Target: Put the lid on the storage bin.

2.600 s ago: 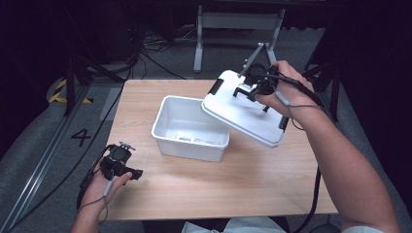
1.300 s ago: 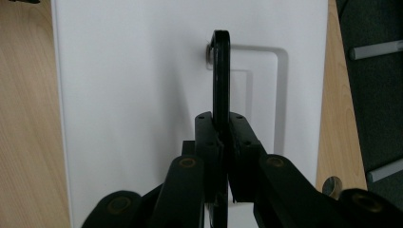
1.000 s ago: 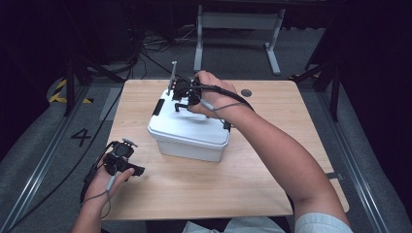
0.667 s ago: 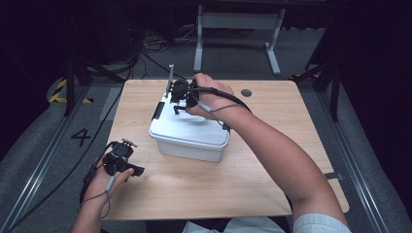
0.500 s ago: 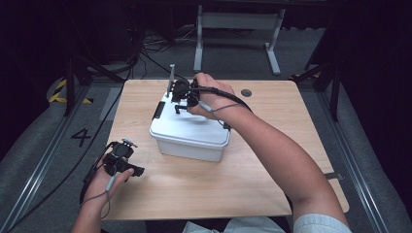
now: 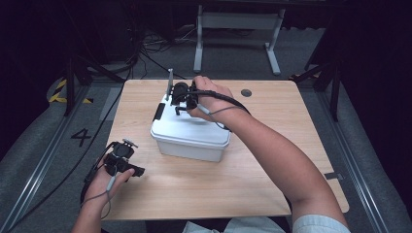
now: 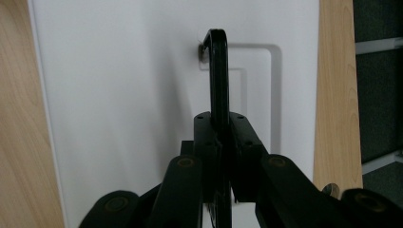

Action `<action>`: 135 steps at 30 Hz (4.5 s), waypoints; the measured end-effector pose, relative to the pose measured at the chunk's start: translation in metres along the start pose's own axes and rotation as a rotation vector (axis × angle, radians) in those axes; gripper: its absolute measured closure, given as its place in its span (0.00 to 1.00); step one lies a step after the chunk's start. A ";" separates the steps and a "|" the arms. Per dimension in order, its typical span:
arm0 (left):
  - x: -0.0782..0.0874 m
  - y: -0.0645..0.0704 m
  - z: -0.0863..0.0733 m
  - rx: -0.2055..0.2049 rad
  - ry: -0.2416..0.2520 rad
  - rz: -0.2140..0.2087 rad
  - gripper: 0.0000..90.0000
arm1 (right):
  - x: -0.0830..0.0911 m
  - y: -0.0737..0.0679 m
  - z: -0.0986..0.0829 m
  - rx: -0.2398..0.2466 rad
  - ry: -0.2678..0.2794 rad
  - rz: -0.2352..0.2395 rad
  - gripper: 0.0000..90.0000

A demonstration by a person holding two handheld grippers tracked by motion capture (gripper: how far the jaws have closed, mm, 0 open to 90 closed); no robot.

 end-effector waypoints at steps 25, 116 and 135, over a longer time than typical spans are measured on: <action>0.004 -0.001 -0.010 0.035 0.000 -0.001 0.31 | 0.052 -0.007 -0.001 -0.177 0.247 0.107 0.58; -0.007 0.001 0.003 0.025 0.012 -0.018 0.32 | -0.005 0.022 -0.372 -0.751 0.100 -0.061 0.30; -0.007 0.001 0.000 0.031 0.001 -0.017 0.33 | -0.030 -0.004 -0.371 -0.712 0.188 -0.105 0.28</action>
Point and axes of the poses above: each handheld gripper's, and its own axes: x roughly backward along the jaws, z roughly out of its top, y roughly to its right, the point moved 10 cm from there along -x, roughly forward along the jaws, and after that the axes turned 8 degrees about y, right-handed, at the moved point
